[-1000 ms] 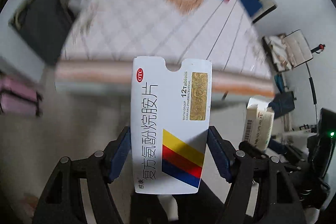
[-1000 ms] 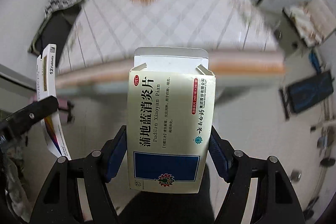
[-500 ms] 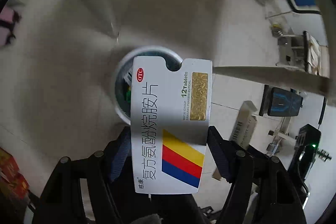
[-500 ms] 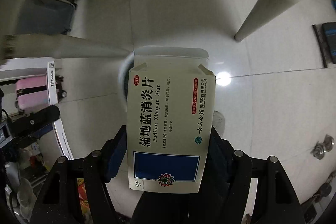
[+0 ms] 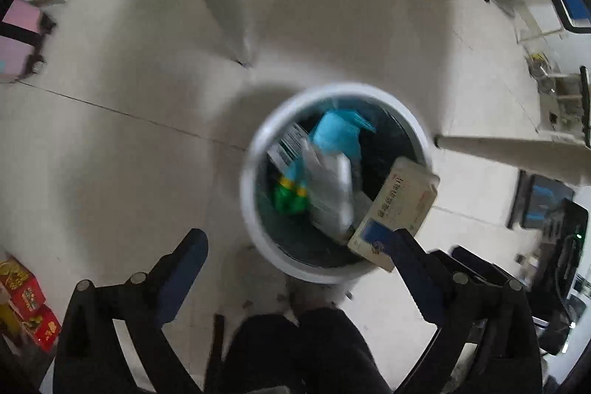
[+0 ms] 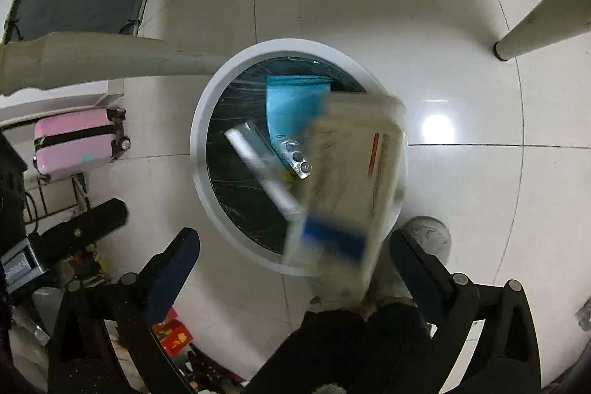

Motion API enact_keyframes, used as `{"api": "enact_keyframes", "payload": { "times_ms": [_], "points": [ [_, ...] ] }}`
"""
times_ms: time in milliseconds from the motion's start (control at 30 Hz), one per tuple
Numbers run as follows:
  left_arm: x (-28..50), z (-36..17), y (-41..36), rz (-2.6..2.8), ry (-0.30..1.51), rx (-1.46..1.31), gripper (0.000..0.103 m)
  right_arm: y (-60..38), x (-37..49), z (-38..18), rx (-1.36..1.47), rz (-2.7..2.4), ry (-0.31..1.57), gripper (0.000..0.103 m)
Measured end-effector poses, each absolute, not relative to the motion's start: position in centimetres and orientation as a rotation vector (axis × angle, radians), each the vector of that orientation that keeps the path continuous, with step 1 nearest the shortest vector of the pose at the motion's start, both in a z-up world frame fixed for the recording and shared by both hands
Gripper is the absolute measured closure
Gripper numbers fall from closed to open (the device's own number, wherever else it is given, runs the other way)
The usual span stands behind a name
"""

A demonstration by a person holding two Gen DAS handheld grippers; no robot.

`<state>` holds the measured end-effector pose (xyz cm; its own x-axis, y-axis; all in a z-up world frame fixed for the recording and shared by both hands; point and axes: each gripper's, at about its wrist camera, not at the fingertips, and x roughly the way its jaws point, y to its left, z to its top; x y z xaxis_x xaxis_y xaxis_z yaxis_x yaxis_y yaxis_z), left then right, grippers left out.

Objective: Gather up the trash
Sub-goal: 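Open both grippers over the trash bin to drop the boxes, then move both grippers back up over the table toward the remaining items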

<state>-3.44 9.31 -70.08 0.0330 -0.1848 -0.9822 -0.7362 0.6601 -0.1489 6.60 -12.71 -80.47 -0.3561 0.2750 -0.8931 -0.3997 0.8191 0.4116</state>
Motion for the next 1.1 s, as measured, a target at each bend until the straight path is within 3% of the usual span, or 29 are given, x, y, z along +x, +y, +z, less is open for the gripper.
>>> {"api": "enact_keyframes", "payload": {
  "times_ms": [200,500,1100],
  "points": [
    [-5.1,-65.3,8.2,0.562,1.489,-0.622,0.002,-12.5,6.2,-77.4,-0.255,0.682,1.731,0.0],
    [-6.2,-59.7,4.9,0.532,1.512,-0.598,0.002,-13.6,4.4,-68.9,-0.452,0.572,1.603,0.0],
    [-7.9,-43.7,1.8,0.456,1.451,-0.534,0.002,-16.6,1.9,-46.6,-0.421,0.564,1.487,0.0]
  ]
}}
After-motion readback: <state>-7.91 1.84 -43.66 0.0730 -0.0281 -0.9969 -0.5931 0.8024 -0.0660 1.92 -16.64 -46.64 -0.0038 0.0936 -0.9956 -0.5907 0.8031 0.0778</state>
